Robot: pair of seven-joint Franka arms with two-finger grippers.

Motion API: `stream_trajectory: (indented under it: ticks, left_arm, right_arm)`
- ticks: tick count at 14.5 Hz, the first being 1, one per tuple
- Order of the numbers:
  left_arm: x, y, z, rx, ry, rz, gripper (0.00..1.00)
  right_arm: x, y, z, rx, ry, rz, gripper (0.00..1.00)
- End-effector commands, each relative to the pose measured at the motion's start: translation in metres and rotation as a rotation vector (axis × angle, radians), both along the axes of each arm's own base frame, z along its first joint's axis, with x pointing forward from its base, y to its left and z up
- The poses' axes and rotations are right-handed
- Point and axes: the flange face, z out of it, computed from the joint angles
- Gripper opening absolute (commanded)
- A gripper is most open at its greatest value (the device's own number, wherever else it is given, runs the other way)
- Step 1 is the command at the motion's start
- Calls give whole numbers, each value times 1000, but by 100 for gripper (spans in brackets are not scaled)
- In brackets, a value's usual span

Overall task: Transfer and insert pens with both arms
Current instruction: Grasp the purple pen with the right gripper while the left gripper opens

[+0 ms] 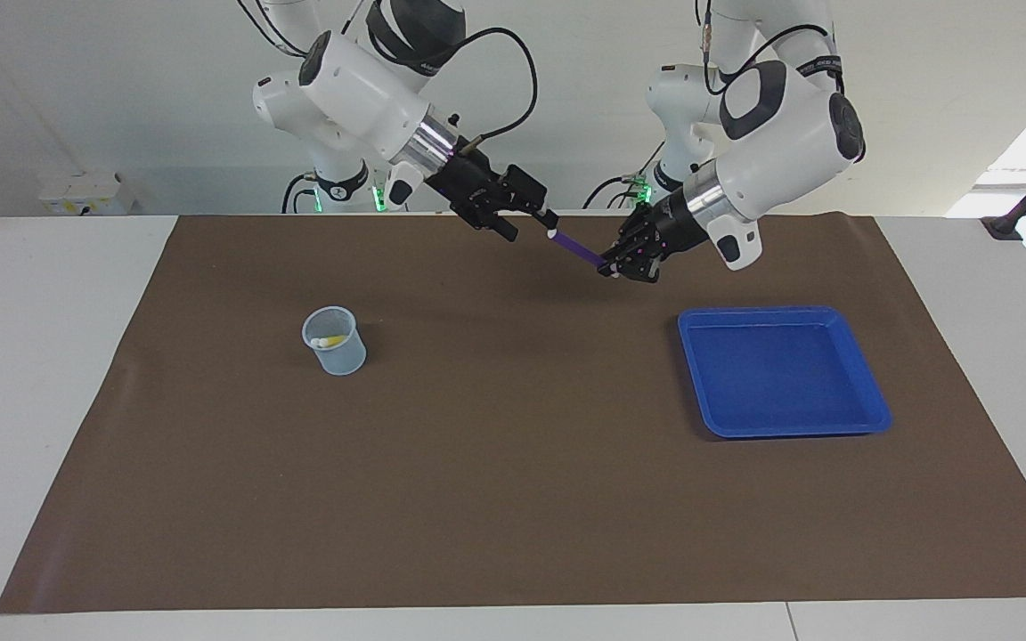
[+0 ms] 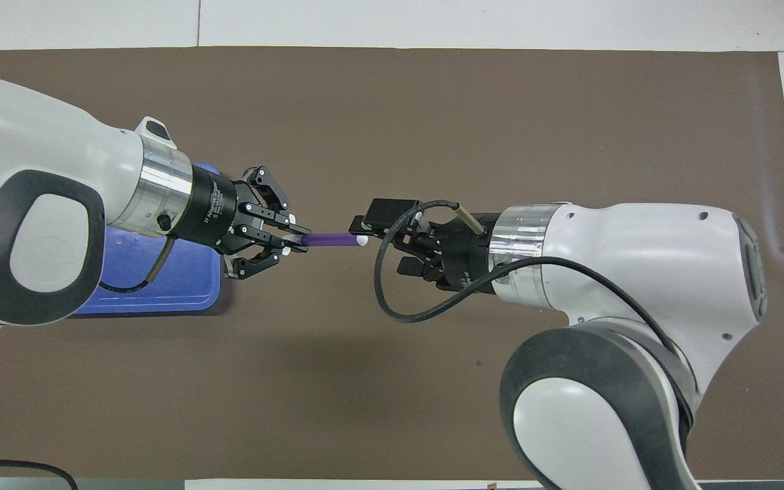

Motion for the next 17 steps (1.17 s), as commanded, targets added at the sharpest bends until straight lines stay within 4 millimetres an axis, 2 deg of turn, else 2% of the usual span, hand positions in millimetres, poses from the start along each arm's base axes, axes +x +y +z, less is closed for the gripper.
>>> stream_trajectory:
  ticks: [1,3,6,9,12,16,17]
  left_arm:
    - [-22,-1,-3,-45,27,60,0]
    - [-25,0,-4,-63,38,70,0]
    - [-25,1,-1,-74,41,77,0]
    - [-25,1,-1,-74,40,76,0]
    - [-25,0,-1,-74,39,76,0]
    - [-24,2,-1,-79,37,83,0]
    - [-24,2,0,-81,36,83,0]
  right_arm:
    - [-10,11,0,7,-13,13,82]
    - [-10,11,-1,0,-21,22,73]
    - [-6,6,-2,-9,-60,48,69]
    - [-1,1,-1,-9,-87,20,59]
    - [3,1,-1,-8,-108,-6,56]
    - [0,3,-1,-8,-104,0,46]
    - [-1,4,-3,-10,-104,2,34]
